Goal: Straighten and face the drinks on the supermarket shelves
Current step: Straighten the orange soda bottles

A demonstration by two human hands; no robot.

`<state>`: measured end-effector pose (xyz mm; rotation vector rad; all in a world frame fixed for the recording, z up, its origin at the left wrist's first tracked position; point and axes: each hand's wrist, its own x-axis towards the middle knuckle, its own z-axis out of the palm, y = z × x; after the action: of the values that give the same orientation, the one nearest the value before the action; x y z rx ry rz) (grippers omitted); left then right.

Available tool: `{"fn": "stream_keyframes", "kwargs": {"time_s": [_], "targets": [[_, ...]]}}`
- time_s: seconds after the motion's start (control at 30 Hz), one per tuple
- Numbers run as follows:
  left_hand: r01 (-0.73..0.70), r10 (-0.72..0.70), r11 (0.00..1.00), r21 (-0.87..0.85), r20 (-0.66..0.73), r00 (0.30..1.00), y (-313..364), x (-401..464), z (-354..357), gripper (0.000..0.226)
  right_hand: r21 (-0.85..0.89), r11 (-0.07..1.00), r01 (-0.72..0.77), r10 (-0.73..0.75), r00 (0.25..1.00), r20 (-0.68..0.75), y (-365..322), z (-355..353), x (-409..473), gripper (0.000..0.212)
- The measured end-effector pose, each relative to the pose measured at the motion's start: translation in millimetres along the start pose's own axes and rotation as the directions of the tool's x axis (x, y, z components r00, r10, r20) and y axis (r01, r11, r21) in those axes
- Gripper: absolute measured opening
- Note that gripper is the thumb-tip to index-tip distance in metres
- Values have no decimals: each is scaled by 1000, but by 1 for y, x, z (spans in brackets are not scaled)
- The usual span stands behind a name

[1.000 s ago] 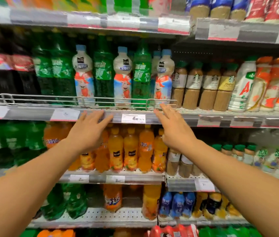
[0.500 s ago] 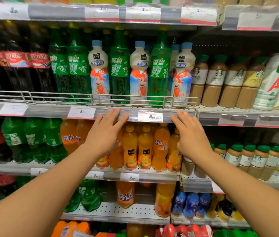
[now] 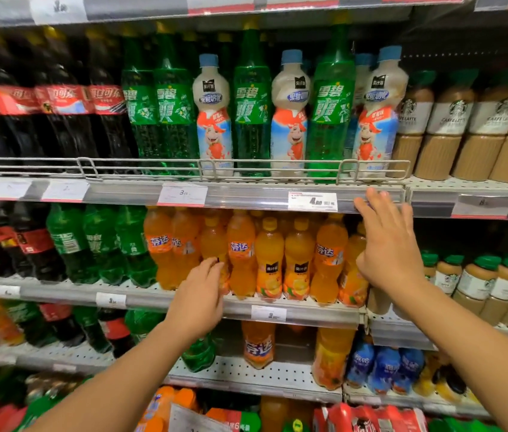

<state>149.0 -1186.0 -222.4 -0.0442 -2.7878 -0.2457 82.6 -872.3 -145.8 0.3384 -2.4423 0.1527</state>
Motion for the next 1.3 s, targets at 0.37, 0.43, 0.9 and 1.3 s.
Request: {"fn": "stream_keyframes", "kwargs": {"time_s": [0.37, 0.43, 0.9, 1.3], "targets": [[-30, 29, 998, -49, -21, 999, -46, 83, -26, 12, -20, 973, -232, 232, 966, 113, -30, -11, -7, 98], [-19, 20, 997, -72, 19, 1000, -49, 87, -23, 12, -22, 968, -249, 249, 960, 127, -35, -14, -14, 96], [8, -26, 993, -119, -146, 989, -50, 87, -30, 29, 489, 738, -465, 383, 885, 264, -30, 23, 6, 67], [228, -248, 922, -312, -27, 968, -31, 75, -34, 46, 283, 755, -592, 522, 803, 287, -21, 53, 51, 45]]}}
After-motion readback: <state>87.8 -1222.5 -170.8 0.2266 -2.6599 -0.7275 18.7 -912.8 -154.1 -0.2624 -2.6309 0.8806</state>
